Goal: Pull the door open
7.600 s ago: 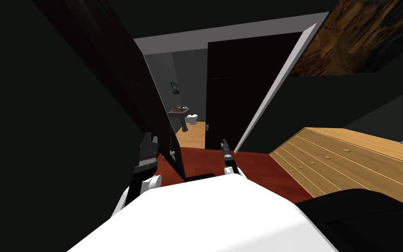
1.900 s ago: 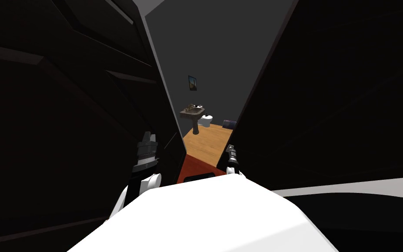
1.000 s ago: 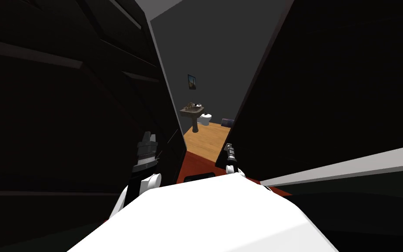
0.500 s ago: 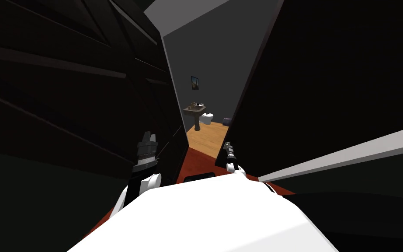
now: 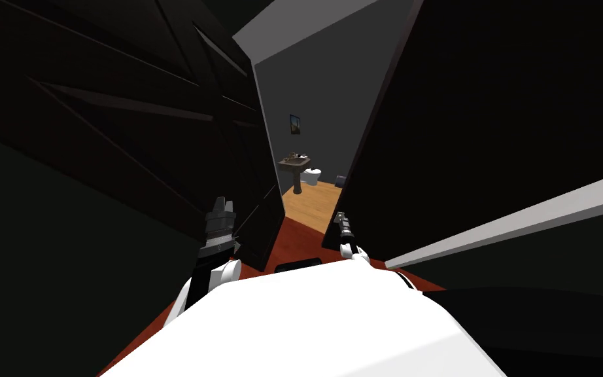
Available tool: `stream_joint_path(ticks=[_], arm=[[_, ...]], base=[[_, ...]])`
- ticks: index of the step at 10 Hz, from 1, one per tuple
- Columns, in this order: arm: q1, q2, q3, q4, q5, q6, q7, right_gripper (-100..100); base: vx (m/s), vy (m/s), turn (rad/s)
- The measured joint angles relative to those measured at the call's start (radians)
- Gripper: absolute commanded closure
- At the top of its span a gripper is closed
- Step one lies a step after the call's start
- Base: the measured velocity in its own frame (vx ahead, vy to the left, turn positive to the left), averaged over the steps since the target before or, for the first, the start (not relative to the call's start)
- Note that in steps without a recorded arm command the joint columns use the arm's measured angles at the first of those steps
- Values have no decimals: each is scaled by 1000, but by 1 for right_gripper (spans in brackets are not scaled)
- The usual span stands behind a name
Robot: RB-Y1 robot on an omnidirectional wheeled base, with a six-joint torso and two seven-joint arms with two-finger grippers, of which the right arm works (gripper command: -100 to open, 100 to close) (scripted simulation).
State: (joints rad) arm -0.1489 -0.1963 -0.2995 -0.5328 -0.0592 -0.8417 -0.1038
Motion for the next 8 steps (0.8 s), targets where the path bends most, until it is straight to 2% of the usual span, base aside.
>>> stream_joint_path(ticks=[2,3,4,6,8], arm=[[17,-10,19,-20,12,3,-22,100],[14,-19,33,-3,21,-8,-38,100],[29,-20,48,-26,29,1,-52,100],[19,-33,71,-2,42,-13,-77,100],[26,-35,78,-6,47,-12,-85,100]], base=[[-256,-24,141],[-249,-76,152],[-256,-65,123],[-169,-21,48],[-182,-10,86]])
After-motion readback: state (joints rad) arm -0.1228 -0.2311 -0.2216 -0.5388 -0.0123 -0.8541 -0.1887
